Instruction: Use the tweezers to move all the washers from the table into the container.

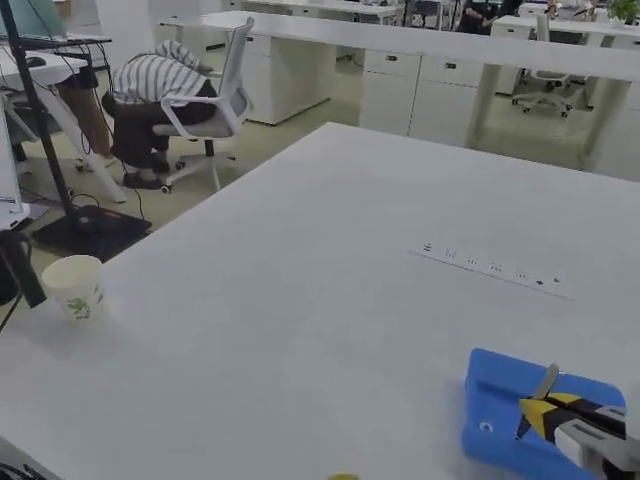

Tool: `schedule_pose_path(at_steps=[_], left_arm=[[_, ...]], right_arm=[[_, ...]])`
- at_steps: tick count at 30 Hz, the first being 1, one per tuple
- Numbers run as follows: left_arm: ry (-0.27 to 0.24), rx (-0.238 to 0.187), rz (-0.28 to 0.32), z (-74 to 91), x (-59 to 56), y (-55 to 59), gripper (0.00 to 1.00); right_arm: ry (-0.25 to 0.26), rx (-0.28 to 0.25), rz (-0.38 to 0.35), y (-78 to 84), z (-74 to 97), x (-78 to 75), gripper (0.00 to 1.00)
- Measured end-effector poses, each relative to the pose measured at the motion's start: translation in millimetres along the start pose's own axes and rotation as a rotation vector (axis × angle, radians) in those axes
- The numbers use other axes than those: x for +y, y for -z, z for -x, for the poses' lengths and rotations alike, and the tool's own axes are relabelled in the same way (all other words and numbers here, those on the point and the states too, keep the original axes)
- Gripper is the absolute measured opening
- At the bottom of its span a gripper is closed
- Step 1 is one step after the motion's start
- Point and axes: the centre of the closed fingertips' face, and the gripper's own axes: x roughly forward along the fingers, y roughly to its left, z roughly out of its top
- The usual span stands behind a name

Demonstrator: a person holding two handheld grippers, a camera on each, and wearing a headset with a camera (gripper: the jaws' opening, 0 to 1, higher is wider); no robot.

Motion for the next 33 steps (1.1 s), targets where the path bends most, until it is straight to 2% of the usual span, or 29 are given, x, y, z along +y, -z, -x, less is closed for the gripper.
schedule_pose_path(at_steps=[6, 16, 26, 33], left_arm=[[-0.003, 0.015, 0.003, -1.0, 1.0, 2.4, 0.92], [-0.001, 0.041, 0.002, -2.8, 0.8, 7.0, 0.9], [-0.012, 0.041, 0.01, -2.9, 2.9, 7.3, 0.9], [-0.014, 0.045, 0.01, -2.8, 3.6, 8.0, 0.9]], right_arm=[[0.003, 0.008, 0.013, 2.1, -5.6, -3.5, 0.01], [0.001, 0.017, 0.026, 6.0, -8.4, 1.2, 0.02], [0.006, -0.008, -0.033, 5.8, -7.2, 0.1, 0.03], [0.007, -0.008, -0.031, 4.2, -4.2, 4.2, 0.03]])
